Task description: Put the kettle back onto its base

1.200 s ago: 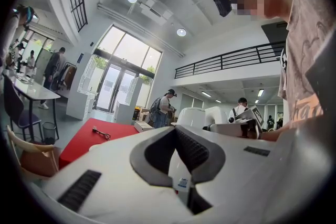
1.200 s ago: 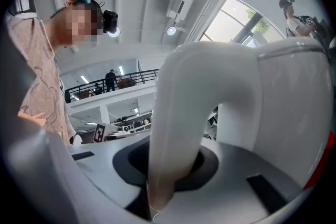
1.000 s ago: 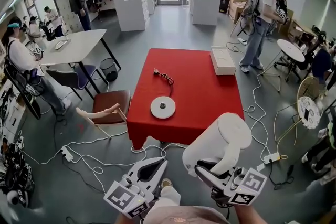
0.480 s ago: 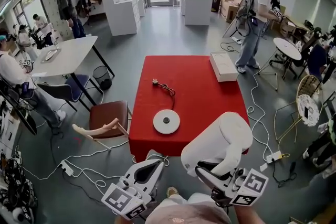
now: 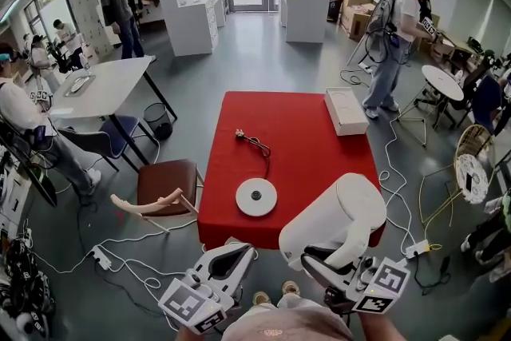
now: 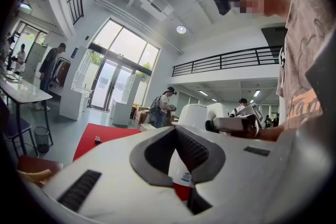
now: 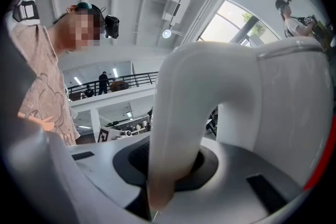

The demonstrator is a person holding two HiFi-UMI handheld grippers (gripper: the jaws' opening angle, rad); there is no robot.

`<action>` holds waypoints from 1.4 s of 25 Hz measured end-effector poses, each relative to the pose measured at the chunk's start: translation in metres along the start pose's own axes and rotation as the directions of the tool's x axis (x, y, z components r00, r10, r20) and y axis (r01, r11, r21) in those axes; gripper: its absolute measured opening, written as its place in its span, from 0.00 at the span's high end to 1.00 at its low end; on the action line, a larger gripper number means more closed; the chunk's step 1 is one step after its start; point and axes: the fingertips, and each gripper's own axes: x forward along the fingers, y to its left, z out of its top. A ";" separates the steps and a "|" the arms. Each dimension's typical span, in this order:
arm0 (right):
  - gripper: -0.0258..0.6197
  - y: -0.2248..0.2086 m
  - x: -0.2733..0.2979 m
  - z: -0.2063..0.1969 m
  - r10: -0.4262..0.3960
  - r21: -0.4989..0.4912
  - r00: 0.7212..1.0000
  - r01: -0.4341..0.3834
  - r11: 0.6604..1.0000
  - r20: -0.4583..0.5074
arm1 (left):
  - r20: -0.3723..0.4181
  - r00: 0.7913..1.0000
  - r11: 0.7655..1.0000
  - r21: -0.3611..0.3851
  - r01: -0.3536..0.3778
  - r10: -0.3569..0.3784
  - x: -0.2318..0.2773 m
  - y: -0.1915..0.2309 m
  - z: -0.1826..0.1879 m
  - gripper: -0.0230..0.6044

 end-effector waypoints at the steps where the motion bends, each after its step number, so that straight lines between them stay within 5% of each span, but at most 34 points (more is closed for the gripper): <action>1: 0.85 -0.003 0.000 0.001 0.004 -0.003 1.000 -0.004 1.000 0.000 | 0.000 1.000 1.000 -0.002 -0.001 0.001 0.003 0.000 -0.002 0.97; 13: 0.85 -0.040 0.014 0.009 0.033 -0.010 0.999 -0.034 0.999 -0.022 | -0.005 1.000 1.000 -0.015 -0.013 0.013 0.033 -0.003 -0.011 0.97; 25: 0.85 -0.107 0.088 0.016 0.074 -0.067 0.994 -0.079 0.995 -0.080 | -0.023 0.998 0.998 -0.021 -0.056 0.055 0.035 0.013 -0.019 0.97; 35: 0.85 -0.116 0.140 -0.001 0.150 -0.036 0.979 -0.157 0.987 -0.139 | -0.029 0.995 0.995 -0.030 -0.097 0.096 0.031 0.032 -0.021 0.97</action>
